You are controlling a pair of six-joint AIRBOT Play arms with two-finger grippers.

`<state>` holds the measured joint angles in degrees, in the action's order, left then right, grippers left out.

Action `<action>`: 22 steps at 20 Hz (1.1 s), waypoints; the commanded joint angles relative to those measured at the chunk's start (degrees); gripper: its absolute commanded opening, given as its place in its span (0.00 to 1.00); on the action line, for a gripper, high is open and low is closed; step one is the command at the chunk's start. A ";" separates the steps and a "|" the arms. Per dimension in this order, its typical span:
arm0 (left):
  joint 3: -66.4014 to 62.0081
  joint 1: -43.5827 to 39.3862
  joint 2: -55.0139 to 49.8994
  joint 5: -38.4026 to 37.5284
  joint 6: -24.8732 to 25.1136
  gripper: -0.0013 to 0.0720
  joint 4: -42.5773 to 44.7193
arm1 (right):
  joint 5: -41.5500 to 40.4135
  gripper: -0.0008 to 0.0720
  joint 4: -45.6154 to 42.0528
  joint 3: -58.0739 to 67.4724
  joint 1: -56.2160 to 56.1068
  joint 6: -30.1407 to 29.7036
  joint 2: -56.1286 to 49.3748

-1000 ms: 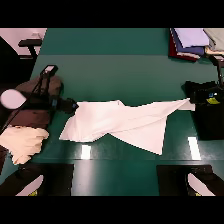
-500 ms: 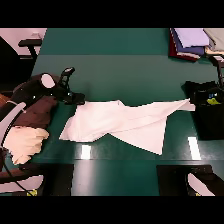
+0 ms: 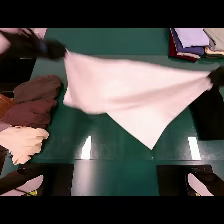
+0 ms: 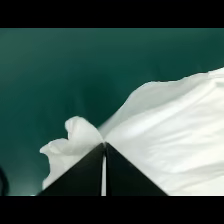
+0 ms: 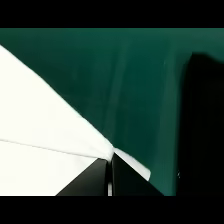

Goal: Fold the shirts.

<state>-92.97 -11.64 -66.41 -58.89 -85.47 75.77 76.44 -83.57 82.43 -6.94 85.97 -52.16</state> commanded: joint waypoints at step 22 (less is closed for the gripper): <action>-14.12 0.02 -1.31 -11.17 -2.67 0.05 6.12 | 5.81 0.03 0.07 30.58 -0.02 -1.66 -17.88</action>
<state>-111.66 -11.64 -59.90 -66.83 -88.07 81.56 80.62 -84.23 117.89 -6.94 84.29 -64.25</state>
